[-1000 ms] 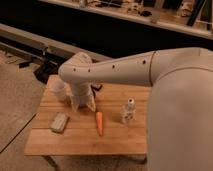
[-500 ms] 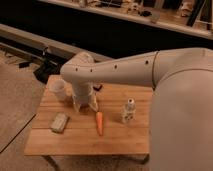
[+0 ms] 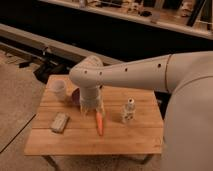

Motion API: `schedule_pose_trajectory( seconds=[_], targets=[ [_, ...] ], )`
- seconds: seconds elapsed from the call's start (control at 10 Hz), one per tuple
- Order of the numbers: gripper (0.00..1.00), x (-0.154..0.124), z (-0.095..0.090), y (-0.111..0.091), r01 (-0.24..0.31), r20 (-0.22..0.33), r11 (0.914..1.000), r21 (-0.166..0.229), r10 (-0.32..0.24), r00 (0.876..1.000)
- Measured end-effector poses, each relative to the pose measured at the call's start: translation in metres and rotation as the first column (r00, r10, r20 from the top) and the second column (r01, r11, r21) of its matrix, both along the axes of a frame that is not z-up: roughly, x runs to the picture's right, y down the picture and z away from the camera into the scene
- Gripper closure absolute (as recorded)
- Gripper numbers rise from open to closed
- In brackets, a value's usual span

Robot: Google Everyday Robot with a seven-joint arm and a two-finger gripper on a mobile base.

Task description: Knock the bottle over

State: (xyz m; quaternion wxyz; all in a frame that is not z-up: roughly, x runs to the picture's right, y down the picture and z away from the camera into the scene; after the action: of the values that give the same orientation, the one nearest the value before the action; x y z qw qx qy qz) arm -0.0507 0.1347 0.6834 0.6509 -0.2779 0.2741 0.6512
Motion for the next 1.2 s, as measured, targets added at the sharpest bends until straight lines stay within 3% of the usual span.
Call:
schedule_pose_trajectory(
  seconds=[0.4,0.6,0.9,1.2],
  targets=[
    [0.35,0.039,-0.004,0.018,-0.081,-0.06,0.9958,-0.043,0.078,0.995],
    [0.35,0.059,0.008,0.019,-0.101,-0.09,0.9939,-0.043,0.097,0.991],
    [0.35,0.071,0.038,0.015,-0.097,-0.091,0.9946,-0.038,0.093,0.992],
    [0.35,0.083,0.056,0.021,-0.113,-0.113,0.9896,-0.089,0.103,0.988]
  ],
)
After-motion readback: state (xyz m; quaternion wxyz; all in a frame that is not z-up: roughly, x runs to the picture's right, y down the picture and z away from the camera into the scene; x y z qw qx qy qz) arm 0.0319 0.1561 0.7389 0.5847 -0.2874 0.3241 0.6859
